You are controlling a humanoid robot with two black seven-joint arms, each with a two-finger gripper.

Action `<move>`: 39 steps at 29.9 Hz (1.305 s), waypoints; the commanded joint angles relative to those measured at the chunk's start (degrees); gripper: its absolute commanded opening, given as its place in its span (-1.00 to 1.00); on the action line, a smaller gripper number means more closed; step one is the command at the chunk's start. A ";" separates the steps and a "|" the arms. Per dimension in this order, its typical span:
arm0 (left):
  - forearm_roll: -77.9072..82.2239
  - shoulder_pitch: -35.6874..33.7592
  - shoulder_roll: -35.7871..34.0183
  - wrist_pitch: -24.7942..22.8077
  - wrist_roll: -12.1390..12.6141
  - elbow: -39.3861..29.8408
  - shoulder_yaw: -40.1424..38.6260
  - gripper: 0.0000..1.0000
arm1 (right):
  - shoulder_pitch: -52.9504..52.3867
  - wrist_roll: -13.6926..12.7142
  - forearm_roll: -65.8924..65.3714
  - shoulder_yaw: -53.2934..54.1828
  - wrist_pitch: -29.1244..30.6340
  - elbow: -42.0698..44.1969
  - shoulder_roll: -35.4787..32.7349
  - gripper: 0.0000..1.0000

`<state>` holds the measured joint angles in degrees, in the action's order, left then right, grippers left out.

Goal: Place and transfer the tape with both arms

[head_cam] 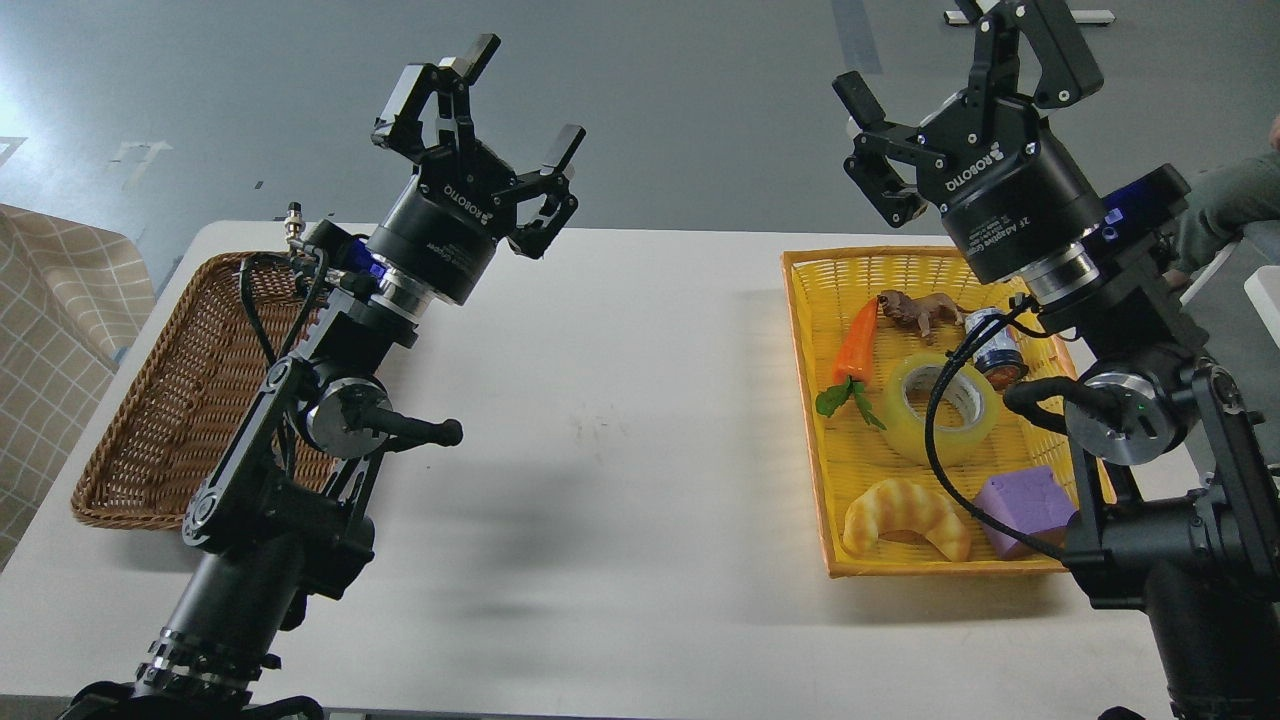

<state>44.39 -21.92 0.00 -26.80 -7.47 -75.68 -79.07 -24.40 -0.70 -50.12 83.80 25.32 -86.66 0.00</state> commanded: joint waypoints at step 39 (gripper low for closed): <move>-1.85 -0.75 0.00 2.01 0.79 0.09 -0.21 0.96 | -0.03 0.00 0.11 -0.30 0.00 -0.52 0.00 1.00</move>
<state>42.55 -22.71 0.00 -24.93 -6.56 -75.67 -79.35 -24.43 -0.71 -50.08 83.51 25.31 -87.04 0.00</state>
